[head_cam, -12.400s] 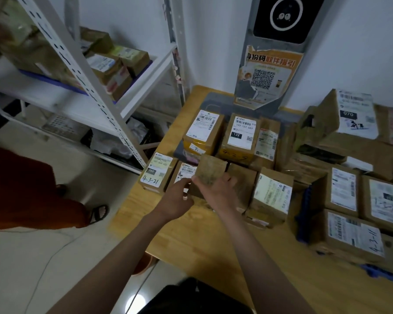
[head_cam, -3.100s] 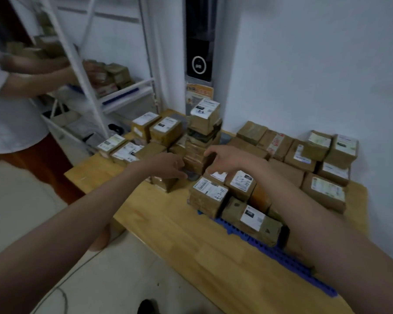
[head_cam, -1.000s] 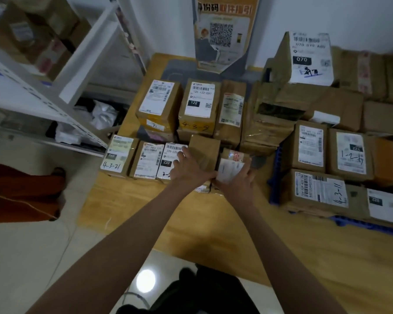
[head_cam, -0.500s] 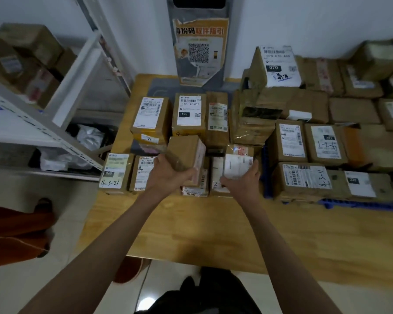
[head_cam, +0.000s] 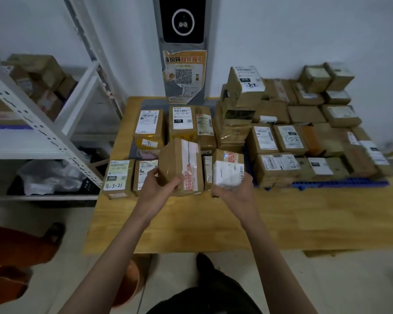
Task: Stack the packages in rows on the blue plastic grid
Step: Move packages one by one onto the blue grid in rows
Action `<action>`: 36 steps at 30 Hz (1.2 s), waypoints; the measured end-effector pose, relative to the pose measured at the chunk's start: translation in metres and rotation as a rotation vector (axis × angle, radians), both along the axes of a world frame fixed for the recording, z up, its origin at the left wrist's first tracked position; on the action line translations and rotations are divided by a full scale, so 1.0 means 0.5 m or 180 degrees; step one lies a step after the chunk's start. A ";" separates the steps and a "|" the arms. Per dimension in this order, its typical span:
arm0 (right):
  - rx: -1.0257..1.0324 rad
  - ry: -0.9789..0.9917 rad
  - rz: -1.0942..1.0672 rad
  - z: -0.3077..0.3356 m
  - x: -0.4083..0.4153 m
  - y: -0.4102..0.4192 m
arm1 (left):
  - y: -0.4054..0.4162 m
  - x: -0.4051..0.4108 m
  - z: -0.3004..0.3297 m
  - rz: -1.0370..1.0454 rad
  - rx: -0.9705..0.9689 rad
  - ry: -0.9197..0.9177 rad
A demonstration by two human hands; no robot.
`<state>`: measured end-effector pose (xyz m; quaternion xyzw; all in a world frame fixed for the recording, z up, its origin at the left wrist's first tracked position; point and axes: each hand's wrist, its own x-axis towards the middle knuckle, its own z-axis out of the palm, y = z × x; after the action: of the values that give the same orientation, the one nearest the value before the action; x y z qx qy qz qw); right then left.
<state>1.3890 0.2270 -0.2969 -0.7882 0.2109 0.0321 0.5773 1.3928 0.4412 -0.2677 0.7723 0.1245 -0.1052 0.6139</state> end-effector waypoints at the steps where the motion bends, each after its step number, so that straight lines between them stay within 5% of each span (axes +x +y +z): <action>1: -0.0006 -0.0015 -0.0029 0.004 -0.017 -0.001 | -0.001 -0.014 0.002 -0.0047 -0.0091 0.0006; 11: 0.0109 -0.0295 -0.0383 0.056 -0.173 -0.040 | -0.066 -0.120 0.004 -0.0717 -0.0981 0.0262; 20: 0.0352 -0.0500 -0.1001 0.073 -0.258 -0.119 | -0.166 -0.143 0.023 -0.1139 -0.0243 0.0013; 26: 0.1058 -0.0465 -0.1025 0.082 -0.271 -0.193 | -0.286 -0.160 0.031 -0.1113 -0.0180 -0.0227; 36: 0.1118 -0.0380 -0.0901 0.069 -0.310 -0.403 | -0.509 -0.173 0.034 -0.1276 0.0653 -0.0325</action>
<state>1.2337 0.0258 -0.2622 -0.6387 0.2761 -0.0596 0.7158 1.3061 0.1865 -0.2510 0.8443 -0.0526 -0.1726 0.5045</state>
